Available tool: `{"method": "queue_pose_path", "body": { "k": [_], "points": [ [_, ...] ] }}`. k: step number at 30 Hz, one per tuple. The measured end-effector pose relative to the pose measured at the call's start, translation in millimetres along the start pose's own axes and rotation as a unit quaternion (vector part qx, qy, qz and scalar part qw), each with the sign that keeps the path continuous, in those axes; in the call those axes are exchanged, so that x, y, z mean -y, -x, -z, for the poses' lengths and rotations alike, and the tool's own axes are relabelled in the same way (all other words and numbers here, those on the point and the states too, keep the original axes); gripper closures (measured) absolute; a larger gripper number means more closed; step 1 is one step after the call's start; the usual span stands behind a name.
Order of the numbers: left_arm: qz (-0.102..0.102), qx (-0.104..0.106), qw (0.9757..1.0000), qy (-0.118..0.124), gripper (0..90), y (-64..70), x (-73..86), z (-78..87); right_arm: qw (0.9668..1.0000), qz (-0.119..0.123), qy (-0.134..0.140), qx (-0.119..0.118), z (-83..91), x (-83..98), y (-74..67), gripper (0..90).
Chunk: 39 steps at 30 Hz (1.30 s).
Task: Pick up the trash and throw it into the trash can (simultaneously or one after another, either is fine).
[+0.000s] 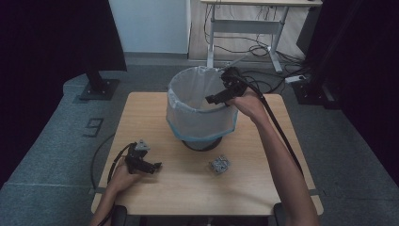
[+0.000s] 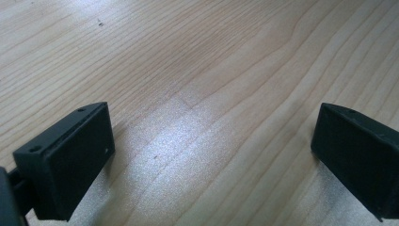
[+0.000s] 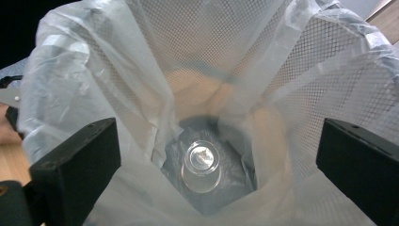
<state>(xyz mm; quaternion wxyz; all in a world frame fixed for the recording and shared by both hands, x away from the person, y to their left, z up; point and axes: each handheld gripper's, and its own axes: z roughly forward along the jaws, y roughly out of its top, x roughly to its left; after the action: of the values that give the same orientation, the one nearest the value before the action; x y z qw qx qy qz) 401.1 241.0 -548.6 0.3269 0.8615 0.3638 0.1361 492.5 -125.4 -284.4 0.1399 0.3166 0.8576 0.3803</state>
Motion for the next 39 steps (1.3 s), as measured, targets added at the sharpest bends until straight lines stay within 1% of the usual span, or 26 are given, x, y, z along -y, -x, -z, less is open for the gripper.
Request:
{"method": "queue_pose_path", "body": {
  "k": [3, 4, 6, 8, 11, 18, 20, 21, 23, 24, 29, 34, 39],
  "points": [
    [0.0, 0.0, 1.0, 0.0, 0.0, 0.0, 0.0, 0.0, 1.0, 0.002, 0.002, 0.003, 6.6, 1.0, -2.4, 0.0],
    [0.0, 0.0, 1.0, 0.0, 0.0, -0.1, 0.0, 0.0, 1.0, 0.006, 0.004, 0.004, 8.1, 1.5, -2.3, 0.0],
    [0.0, 0.0, 1.0, 0.0, 0.0, 0.0, 0.0, 0.0, 0.9999, 0.005, 0.01, 0.005, 12.4, 3.5, -2.5, 0.0],
    [0.0, 0.0, 1.0, 0.0, 0.0, 0.0, 0.0, 0.0, 0.9999, 0.004, 0.01, 0.006, 16.6, 6.2, -2.4, 0.0],
    [0.0, 0.0, 1.0, 0.0, 0.0, 0.0, 0.0, 0.0, 0.9998, 0.009, 0.012, 0.012, 23.0, 11.8, -1.6, 0.0],
    [0.0, 0.0, 1.0, 0.0, 0.0, 0.0, 0.0, 0.1, 0.9996, 0.009, 0.016, 0.021, 34.1, 26.2, -1.4, 0.0],
    [0.0, 0.0, 1.0, 0.0, 0.0, 0.0, 0.0, 0.1, 0.9995, 0.015, 0.009, 0.028, 36.9, 29.3, -2.2, 0.0],
    [0.0, 0.0, 1.0, 0.0, 0.0, 0.0, 0.0, 0.1, 0.9993, 0.017, 0.013, 0.031, 39.7, 32.1, -3.2, 0.0],
    [0.0, 0.0, 1.0, 0.0, 0.0, 0.0, 0.0, 0.1, 0.9993, 0.014, 0.021, 0.029, 42.8, 35.5, -3.3, 0.0],
    [0.0, 0.0, 1.0, 0.0, 0.0, 0.0, 0.0, 0.1, 0.9991, 0.013, 0.022, 0.032, 44.9, 38.0, -3.3, 0.0],
    [0.0, 0.0, 1.0, 0.0, 0.0, 0.0, 0.0, 0.1, 0.9989, 0.008, 0.028, 0.038, 50.9, 48.9, -1.4, 0.0],
    [0.0, 0.0, 1.0, 0.0, 0.0, 0.0, 0.0, 0.1, 0.9982, 0.002, 0.03, 0.053, 54.8, 59.8, 1.5, 0.0],
    [0.0, 0.0, 1.0, 0.0, 0.0, 0.0, 0.0, 0.1, 0.9977, -0.005, 0.037, 0.057, 57.9, 72.1, 4.7, 0.0]
  ]
}}
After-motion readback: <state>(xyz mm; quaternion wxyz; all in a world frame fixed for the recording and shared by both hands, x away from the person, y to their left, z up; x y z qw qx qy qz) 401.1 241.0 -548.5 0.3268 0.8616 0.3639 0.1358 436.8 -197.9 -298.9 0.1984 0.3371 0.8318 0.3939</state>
